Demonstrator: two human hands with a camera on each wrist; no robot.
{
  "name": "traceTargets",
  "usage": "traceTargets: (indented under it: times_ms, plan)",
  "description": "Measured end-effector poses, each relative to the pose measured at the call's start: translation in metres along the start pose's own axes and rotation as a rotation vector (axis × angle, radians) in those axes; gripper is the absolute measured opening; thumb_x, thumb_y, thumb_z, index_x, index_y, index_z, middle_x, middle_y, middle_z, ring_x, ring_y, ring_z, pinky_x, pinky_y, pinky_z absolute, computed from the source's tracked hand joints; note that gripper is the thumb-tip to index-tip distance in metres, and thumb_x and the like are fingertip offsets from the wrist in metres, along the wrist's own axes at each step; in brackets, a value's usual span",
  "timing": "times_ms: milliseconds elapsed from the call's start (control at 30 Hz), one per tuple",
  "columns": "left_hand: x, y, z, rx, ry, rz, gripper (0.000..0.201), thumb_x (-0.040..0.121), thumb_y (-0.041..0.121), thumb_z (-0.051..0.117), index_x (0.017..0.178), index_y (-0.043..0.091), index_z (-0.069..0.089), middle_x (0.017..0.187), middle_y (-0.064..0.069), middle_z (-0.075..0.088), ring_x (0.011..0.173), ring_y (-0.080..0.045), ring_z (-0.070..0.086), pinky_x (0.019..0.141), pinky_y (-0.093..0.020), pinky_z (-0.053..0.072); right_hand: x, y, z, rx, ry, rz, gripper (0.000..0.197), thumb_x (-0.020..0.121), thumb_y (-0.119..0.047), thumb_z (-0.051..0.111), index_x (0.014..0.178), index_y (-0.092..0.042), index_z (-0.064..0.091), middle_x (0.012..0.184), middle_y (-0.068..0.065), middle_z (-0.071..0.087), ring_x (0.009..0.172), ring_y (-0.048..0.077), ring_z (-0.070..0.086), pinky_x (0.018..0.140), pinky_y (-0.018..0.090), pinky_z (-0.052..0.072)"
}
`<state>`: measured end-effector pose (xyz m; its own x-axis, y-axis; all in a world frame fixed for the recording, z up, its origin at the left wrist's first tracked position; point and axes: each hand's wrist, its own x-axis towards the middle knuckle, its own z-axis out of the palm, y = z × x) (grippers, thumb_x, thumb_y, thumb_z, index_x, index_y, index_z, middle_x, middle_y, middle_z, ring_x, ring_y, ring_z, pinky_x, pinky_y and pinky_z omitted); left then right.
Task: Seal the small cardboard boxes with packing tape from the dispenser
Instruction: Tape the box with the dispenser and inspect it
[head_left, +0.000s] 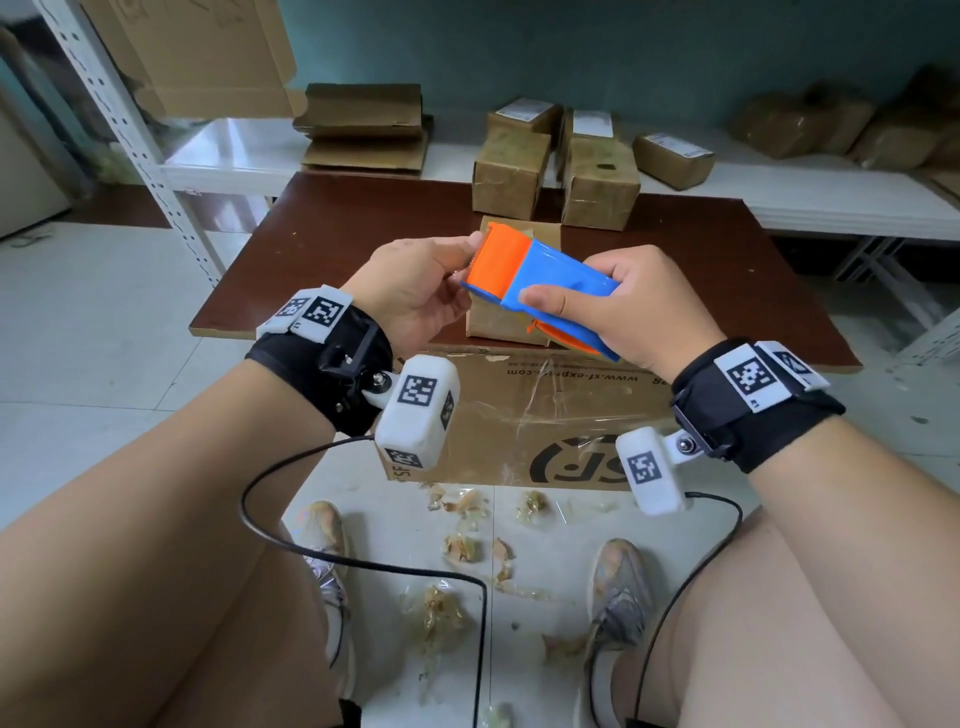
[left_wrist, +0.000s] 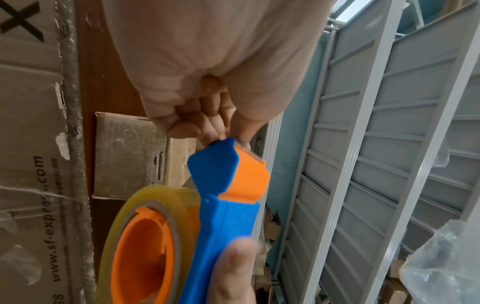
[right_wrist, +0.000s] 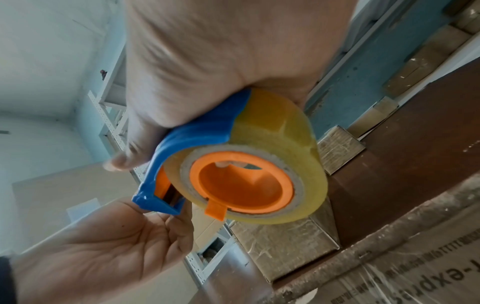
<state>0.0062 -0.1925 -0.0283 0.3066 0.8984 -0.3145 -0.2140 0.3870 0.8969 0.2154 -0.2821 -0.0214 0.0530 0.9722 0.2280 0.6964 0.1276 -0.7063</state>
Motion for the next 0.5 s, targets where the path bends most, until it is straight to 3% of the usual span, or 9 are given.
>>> traceTargets:
  times_ms: [67,200,300,400,500]
  plan:
    - [0.0,-0.003,0.002,0.012,0.026,0.03,0.015,0.102,0.021,0.072,0.105,0.008,0.078,0.094,-0.009,0.066,0.071,-0.011,0.054,0.065,-0.021,0.049,0.0,0.002,0.0,-0.031,-0.009,-0.007,0.092,0.066,-0.091,0.069,0.069,0.001,0.061,0.063,0.019,0.057,0.055,0.032,0.053,0.054,0.033,0.035]
    - [-0.002,-0.007,0.005,0.019,0.05,0.09,0.011,0.102,0.016,0.071,0.097,0.008,0.077,0.074,-0.004,0.061,0.053,-0.006,0.053,0.068,-0.023,0.048,-0.001,0.003,-0.005,-0.091,0.02,-0.02,0.087,0.069,-0.086,0.073,0.065,-0.001,0.058,0.06,0.016,0.051,0.049,0.015,0.043,0.051,0.032,0.031]
    - [-0.004,-0.011,0.005,0.049,0.034,0.164,0.011,0.102,0.01,0.069,0.094,0.006,0.077,0.072,-0.006,0.06,0.056,-0.008,0.056,0.073,-0.028,0.049,-0.004,0.004,-0.009,-0.124,0.035,-0.026,0.083,0.071,-0.083,0.076,0.063,-0.003,0.056,0.057,0.012,0.048,0.049,0.016,0.041,0.052,0.032,0.031]
    - [-0.006,-0.006,0.001,-0.01,0.054,0.214,0.007,0.102,0.005,0.067,0.098,0.003,0.073,0.074,-0.005,0.068,0.059,-0.008,0.057,0.067,-0.023,0.048,-0.006,0.009,-0.016,-0.159,0.041,-0.022,0.087,0.067,-0.088,0.073,0.063,-0.003,0.055,0.06,0.016,0.049,0.053,0.026,0.043,0.053,0.035,0.03]
    - [-0.006,0.007,-0.013,-0.09,0.132,0.253,0.009,0.102,0.005,0.067,0.094,0.008,0.071,0.079,-0.002,0.073,0.063,-0.008,0.057,0.064,-0.02,0.045,-0.01,0.017,-0.027,-0.202,0.051,0.034,0.089,0.066,-0.089,0.073,0.063,-0.002,0.053,0.06,0.016,0.045,0.051,0.019,0.037,0.054,0.035,0.028]
